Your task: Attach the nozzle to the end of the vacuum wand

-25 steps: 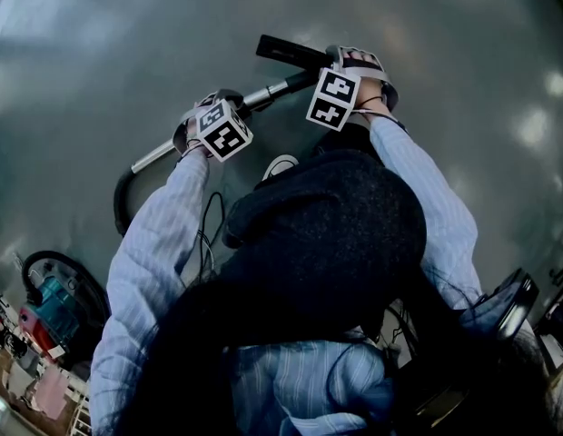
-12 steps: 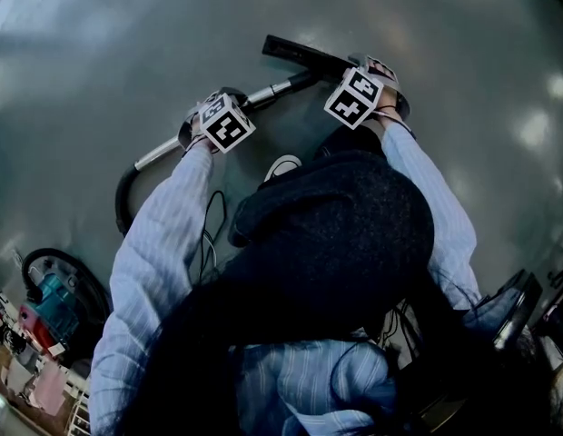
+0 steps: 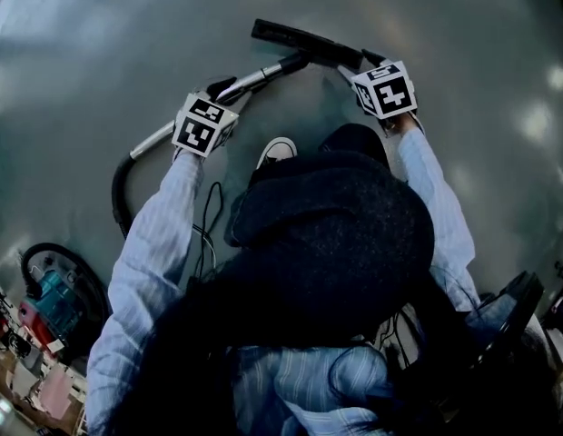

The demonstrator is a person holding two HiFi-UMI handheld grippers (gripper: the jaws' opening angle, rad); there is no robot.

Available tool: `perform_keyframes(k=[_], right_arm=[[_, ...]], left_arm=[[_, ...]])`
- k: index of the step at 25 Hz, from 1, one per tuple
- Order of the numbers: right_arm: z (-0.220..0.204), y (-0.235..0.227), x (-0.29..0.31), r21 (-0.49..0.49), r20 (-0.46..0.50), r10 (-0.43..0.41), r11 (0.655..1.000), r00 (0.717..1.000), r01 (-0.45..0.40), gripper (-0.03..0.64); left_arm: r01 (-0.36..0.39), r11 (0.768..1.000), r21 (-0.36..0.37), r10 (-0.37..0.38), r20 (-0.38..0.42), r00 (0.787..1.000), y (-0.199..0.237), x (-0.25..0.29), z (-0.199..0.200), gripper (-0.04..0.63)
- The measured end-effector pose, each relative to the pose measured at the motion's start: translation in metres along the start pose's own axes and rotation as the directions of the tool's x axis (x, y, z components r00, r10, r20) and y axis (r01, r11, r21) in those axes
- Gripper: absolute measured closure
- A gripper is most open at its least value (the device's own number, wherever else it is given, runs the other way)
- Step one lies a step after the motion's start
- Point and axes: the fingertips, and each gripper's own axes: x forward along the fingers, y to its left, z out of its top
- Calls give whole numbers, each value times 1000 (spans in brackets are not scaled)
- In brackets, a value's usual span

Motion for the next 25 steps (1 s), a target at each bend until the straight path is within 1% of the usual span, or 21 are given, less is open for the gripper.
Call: perform_keyframes(k=[2,5,8,10,12,13,14,16,17,19,20,23,25], right_arm=[[1,2,-16,50,71,14,999,997,-18,354],[1,10,-45,120,182,33,991,983,-55,354],[0,20,-72,174,272,26,982,962,-76,355],[-1,28,-83,204,309,23,975,951,-90,356],[-2,35,-89,230,335,25,967,942,-107,356],[-3,38,-90,237,346,25,965,938,-114,359],[-2,39,-91,243,358,26,963,933,-120,368],[2,42,-87,256,382,29,957,924,-135,398],[5,44,-83,265,391,29,954,920,-143,432],[10,48,-74,278,397,35,948,917,-156,534],[13,52,-71,275,389,43,948,920,-160,570],[26,58,-71,265,354,54,952,934,-155,587],[35,63,-78,285,344,73,942,936,-178,591]], left_arm=[[-16,998,-68,21,83,996,-7,-12,16,440],[2,984,-179,34,196,980,-24,-29,35,440],[40,956,-292,53,303,952,-38,-48,47,454],[55,931,-362,87,364,927,-39,-63,50,496],[49,914,-402,131,410,903,-37,-78,52,551],[41,914,-403,147,424,894,-36,-84,53,562],[31,919,-392,154,432,889,-36,-88,54,570],[13,937,-348,149,433,889,-37,-94,56,578],[3,946,-325,144,427,893,-37,-95,56,582],[-16,955,-296,139,399,906,-35,-99,54,586],[-24,957,-290,137,378,916,-34,-102,53,586],[-40,960,-278,129,309,942,-30,-115,59,588],[-51,957,-284,132,275,952,-29,-127,69,588]])
